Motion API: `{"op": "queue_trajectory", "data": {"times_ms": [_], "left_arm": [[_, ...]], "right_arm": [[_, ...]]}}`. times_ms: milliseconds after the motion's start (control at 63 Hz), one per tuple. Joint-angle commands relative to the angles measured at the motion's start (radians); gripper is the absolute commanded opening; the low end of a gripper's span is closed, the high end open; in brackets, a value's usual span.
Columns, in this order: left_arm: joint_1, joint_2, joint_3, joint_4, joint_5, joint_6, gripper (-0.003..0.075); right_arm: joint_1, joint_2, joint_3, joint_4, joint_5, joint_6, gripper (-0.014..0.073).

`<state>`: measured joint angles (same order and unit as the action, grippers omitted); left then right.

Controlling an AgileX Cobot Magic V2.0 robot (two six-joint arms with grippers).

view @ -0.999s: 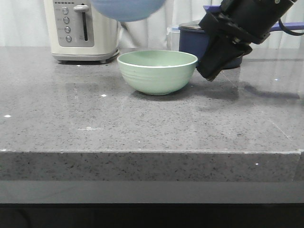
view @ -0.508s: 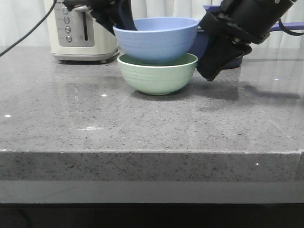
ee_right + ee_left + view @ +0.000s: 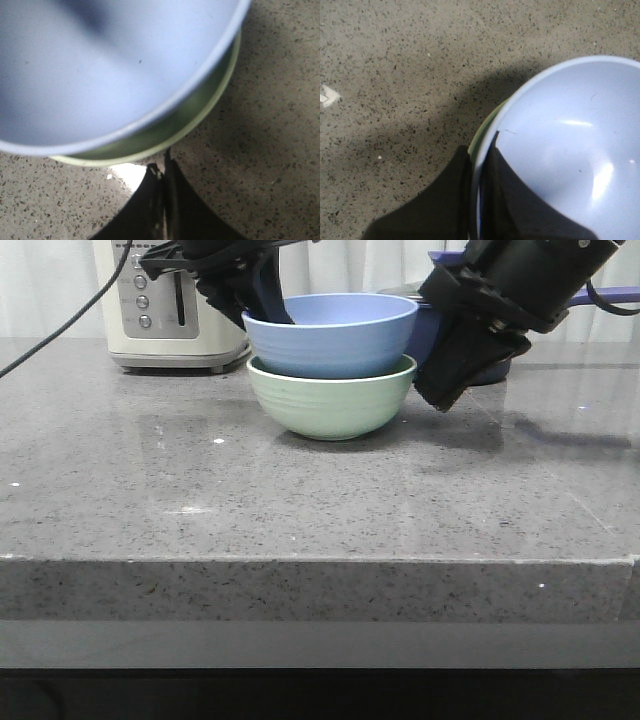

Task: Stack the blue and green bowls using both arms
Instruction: 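Open the left gripper and raise it off the blue bowl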

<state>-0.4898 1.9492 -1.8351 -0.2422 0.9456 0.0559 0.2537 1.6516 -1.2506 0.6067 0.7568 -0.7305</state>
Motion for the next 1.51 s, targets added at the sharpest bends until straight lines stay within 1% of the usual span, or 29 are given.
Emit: {"op": "queue_trajectory", "data": {"times_ms": [0, 63, 111, 190, 333, 397, 444, 619, 746, 825, 952, 1015, 1063, 1158, 1269, 1491], "left_arm": [[-0.008, -0.053, -0.033, -0.023, -0.054, 0.0, -0.0018], [-0.008, -0.053, -0.033, -0.023, -0.054, 0.0, -0.0004], [-0.008, -0.053, -0.033, -0.023, -0.051, 0.0, 0.0033], [-0.008, -0.053, -0.033, -0.023, -0.051, 0.0, 0.0111], [-0.008, -0.053, -0.033, -0.023, -0.051, 0.0, 0.0287], [-0.008, -0.053, -0.033, -0.025, -0.051, 0.0, 0.0342], [-0.008, -0.053, -0.033, -0.025, -0.051, 0.0, 0.0365], [-0.008, -0.055, -0.033, -0.023, -0.053, 0.0, 0.0369], [-0.006, -0.08, -0.06, -0.016, -0.019, 0.0, 0.0369], [-0.006, -0.108, -0.087, 0.026, 0.013, 0.0, 0.0369], [-0.006, -0.185, -0.106, 0.143, 0.074, -0.002, 0.0369], [-0.006, -0.222, -0.106, 0.193, 0.096, -0.025, 0.0369], [-0.006, -0.247, -0.106, 0.221, 0.122, -0.056, 0.0369], [-0.006, -0.297, -0.102, 0.236, 0.165, -0.065, 0.0369], [-0.006, -0.359, -0.05, 0.236, 0.158, -0.072, 0.0369], [-0.006, -0.528, 0.191, 0.242, 0.085, -0.077, 0.0369]], "right_arm": [[-0.004, -0.038, -0.023, 0.034, -0.015, -0.008, -0.0064], [-0.004, -0.038, -0.023, 0.034, -0.015, -0.008, -0.0064], [-0.004, -0.038, -0.023, 0.034, -0.015, -0.008, -0.0064], [-0.004, -0.038, -0.023, 0.034, -0.015, -0.008, -0.0064], [-0.004, -0.038, -0.023, 0.034, -0.015, -0.008, -0.0064], [-0.004, -0.038, -0.023, 0.034, -0.015, -0.008, -0.0064], [-0.004, -0.038, -0.023, 0.034, -0.015, -0.008, -0.0064], [-0.004, -0.038, -0.023, 0.034, -0.015, -0.008, -0.0064], [-0.004, -0.038, -0.023, 0.034, -0.015, -0.008, -0.0064], [-0.004, -0.038, -0.023, 0.034, -0.015, -0.008, -0.0064], [-0.004, -0.038, -0.023, 0.034, -0.015, -0.008, -0.0064], [-0.004, -0.038, -0.023, 0.034, -0.015, -0.008, -0.0064], [-0.004, -0.038, -0.023, 0.034, -0.015, -0.008, -0.0064], [-0.004, -0.038, -0.023, 0.034, -0.015, -0.008, -0.0064], [-0.004, -0.038, -0.023, 0.034, -0.015, -0.008, -0.0064], [-0.004, -0.038, -0.023, 0.034, -0.015, -0.008, -0.0064]]}}
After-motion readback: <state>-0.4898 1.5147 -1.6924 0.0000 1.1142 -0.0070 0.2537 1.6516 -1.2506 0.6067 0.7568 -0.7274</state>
